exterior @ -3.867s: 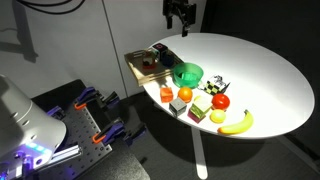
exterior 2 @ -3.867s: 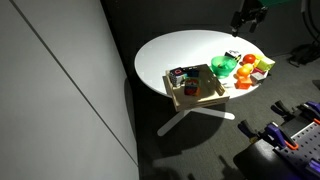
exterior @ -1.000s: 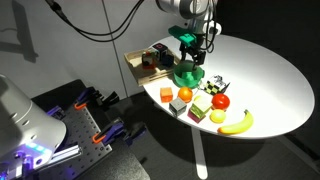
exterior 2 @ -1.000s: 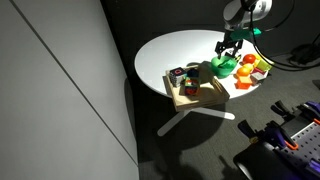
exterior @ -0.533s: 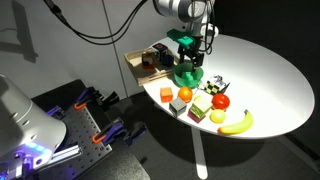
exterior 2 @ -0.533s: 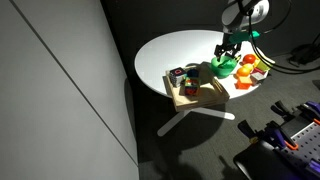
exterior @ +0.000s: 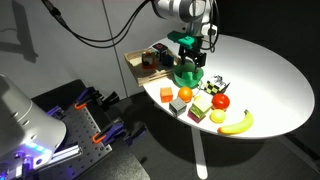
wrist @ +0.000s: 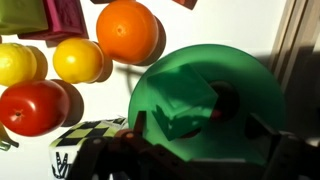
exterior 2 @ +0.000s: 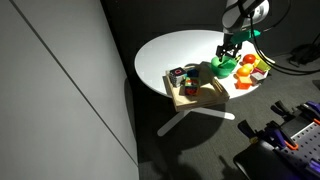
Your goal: Put the green block in the box
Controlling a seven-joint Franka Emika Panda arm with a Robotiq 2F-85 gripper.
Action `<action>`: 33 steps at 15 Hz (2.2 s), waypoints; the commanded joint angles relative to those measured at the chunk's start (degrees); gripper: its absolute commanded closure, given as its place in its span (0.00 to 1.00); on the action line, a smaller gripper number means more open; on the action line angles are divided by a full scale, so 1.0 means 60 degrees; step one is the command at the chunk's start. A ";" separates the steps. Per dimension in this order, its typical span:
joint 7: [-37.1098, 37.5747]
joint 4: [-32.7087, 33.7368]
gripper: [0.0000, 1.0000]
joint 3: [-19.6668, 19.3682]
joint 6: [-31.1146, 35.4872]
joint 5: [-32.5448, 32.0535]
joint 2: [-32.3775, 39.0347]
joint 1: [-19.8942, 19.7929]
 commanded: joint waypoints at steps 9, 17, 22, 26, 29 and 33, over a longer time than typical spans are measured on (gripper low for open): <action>0.0200 0.0054 0.00 -0.0228 0.0133 -0.0554 0.0195 0.0203; 0.0218 0.0097 0.00 -0.0294 0.0118 -0.0642 0.0392 0.0210; 0.0200 0.0108 0.00 -0.0307 0.0097 -0.0645 0.0450 0.0199; 0.0224 0.0130 0.00 -0.0325 0.0087 -0.0649 0.0510 0.0209; 0.0256 0.0154 0.34 -0.0344 0.0095 -0.0646 0.0577 0.0216; 0.0266 0.0153 0.59 -0.0342 0.0059 -0.0623 0.0551 0.0214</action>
